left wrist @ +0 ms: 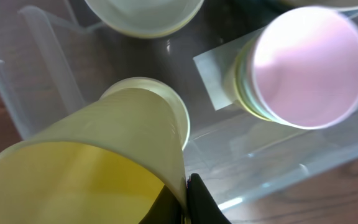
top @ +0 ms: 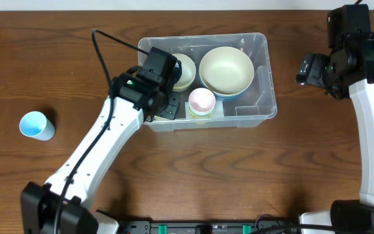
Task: Pack container
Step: 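Lower the yellow cup into the cream cup and open the left gripper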
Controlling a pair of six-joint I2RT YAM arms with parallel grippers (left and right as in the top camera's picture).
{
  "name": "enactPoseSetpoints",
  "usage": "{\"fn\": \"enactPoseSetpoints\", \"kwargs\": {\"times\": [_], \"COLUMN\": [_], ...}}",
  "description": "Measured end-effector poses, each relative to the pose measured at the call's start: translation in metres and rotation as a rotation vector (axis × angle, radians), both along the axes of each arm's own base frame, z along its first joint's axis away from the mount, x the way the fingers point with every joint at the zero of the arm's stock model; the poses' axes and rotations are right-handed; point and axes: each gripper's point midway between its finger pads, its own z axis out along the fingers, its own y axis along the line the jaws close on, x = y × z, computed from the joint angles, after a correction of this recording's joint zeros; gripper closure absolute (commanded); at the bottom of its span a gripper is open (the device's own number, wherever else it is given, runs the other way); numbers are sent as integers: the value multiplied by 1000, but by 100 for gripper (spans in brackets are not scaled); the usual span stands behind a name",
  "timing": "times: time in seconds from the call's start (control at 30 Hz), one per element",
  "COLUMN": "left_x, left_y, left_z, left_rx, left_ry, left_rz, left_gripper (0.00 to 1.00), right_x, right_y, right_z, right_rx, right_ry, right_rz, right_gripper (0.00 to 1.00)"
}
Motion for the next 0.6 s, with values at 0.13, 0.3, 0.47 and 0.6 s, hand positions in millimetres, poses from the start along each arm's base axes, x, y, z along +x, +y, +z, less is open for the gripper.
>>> {"fn": "enactPoseSetpoints", "kwargs": {"times": [0.13,0.3,0.47,0.6], "left_x": [2,3,10,21], "left_y": [1,4,7,12], "left_z": [-7,-7,13,55], "left_rx": [18,30,25,-12], "left_ry": [13,8,-18,-88], "left_rz": [2,11,37,75], "left_gripper": [0,2,2,2], "right_x": [0,0,0,0], "right_y": [0,0,0,0], "right_z": [0,0,0,0], "right_rx": [0,0,0,0], "right_ry": [0,0,0,0], "right_rz": [0,0,0,0], "right_gripper": [1,1,1,1]}}
